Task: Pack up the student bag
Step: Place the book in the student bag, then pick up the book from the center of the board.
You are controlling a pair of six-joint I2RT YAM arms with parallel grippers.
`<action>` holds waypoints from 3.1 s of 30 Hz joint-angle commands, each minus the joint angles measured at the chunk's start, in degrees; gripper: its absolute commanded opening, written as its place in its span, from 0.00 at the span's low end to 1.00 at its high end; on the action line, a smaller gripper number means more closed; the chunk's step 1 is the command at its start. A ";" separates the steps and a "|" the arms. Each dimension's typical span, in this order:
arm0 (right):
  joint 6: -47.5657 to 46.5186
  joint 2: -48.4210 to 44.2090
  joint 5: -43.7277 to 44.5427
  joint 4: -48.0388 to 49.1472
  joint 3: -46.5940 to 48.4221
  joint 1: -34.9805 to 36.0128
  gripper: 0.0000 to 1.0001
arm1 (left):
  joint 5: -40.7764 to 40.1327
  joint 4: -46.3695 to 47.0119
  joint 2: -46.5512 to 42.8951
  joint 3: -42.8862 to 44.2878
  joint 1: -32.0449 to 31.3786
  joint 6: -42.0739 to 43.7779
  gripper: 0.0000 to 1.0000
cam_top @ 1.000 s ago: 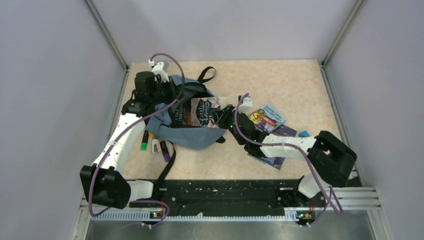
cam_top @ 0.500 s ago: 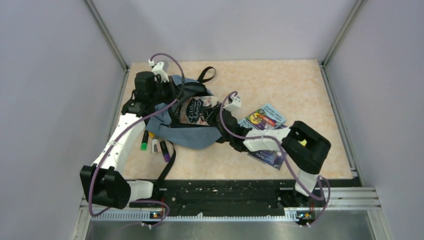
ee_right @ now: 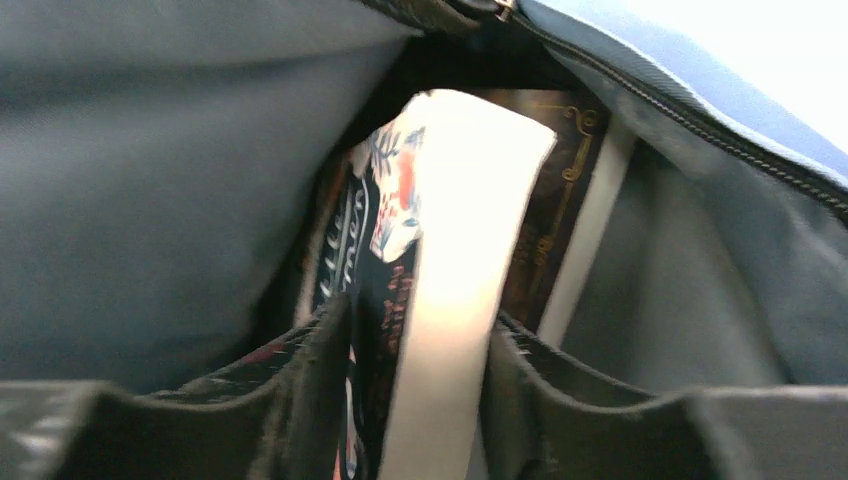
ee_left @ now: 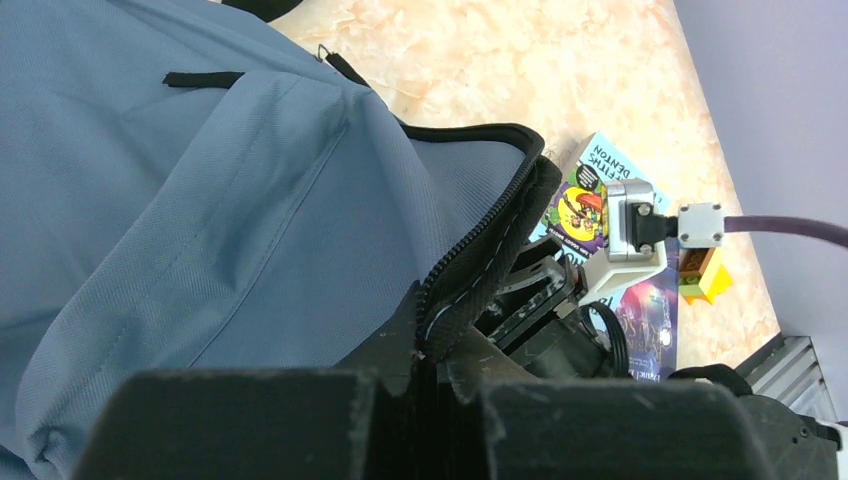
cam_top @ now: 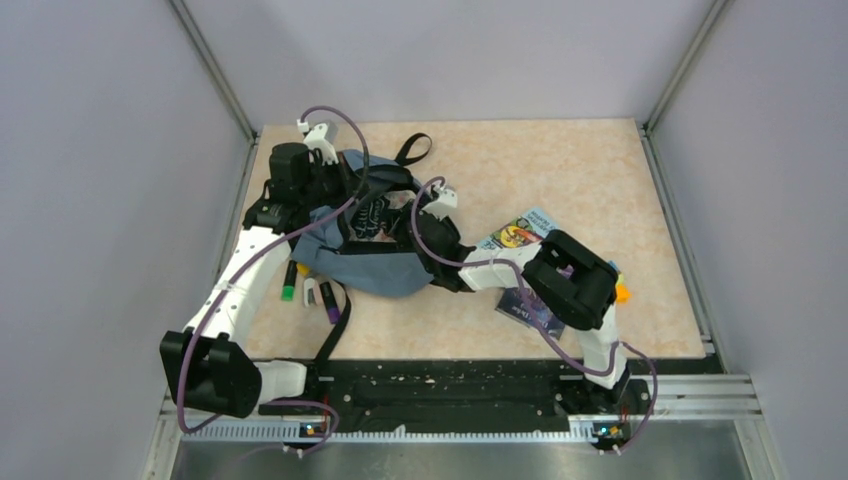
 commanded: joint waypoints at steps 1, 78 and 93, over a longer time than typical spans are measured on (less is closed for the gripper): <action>-6.04 -1.47 1.52 2.62 -2.51 -0.07 0.53 | 1.49 4.88 -2.40 1.23 -0.26 -0.74 0.00; -18.85 -30.06 -52.17 -8.65 -37.87 -62.91 0.83 | -1.80 4.09 -2.41 1.25 -0.26 0.32 0.00; -15.29 -23.42 -57.06 -4.46 -35.92 -62.91 0.62 | -2.26 3.84 -2.04 1.29 -0.26 0.67 0.00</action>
